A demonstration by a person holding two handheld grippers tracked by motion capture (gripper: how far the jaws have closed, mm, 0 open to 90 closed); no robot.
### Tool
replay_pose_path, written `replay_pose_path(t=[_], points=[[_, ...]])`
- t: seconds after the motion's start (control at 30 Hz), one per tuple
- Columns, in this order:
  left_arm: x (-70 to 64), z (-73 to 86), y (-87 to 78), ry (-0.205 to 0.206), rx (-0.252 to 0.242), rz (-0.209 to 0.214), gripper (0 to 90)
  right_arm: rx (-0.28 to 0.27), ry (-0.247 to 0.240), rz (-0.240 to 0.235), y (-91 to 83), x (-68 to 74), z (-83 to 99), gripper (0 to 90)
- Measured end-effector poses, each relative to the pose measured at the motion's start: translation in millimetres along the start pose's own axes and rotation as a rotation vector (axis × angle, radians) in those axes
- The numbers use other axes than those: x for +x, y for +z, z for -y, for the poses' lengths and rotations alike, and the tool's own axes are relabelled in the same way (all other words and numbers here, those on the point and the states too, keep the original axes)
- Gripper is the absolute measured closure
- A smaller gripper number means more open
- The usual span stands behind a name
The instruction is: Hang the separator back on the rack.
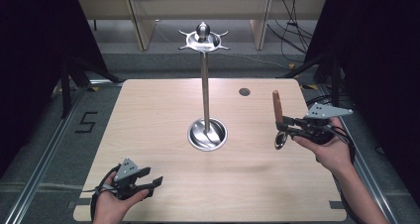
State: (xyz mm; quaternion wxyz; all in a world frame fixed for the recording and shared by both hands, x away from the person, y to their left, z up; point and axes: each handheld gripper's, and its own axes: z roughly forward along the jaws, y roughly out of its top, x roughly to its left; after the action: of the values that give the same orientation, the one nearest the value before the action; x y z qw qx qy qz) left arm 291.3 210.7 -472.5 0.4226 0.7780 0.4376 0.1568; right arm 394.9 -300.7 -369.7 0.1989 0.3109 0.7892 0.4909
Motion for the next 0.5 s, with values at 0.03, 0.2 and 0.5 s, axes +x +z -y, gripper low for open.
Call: replay_pose_path(t=[0.03, 0.2, 0.5], points=[[-0.2, 0.0, 0.0, -0.001, 0.0, 0.0, 40.3, 0.004, 0.018, -0.001, -0.1, 1.8, -0.6, 69.6], [0.4, 0.1, 0.2, 0.0, -0.004, 0.007, 40.4, -0.014, -0.014, -0.003, 2.3, 2.0, -5.9, 69.6], [0.2, 0.0, -0.1, 0.0, -0.006, 0.007, 40.4, -0.019, -0.001, -0.018, 5.3, 4.8, -12.7, 69.6]])
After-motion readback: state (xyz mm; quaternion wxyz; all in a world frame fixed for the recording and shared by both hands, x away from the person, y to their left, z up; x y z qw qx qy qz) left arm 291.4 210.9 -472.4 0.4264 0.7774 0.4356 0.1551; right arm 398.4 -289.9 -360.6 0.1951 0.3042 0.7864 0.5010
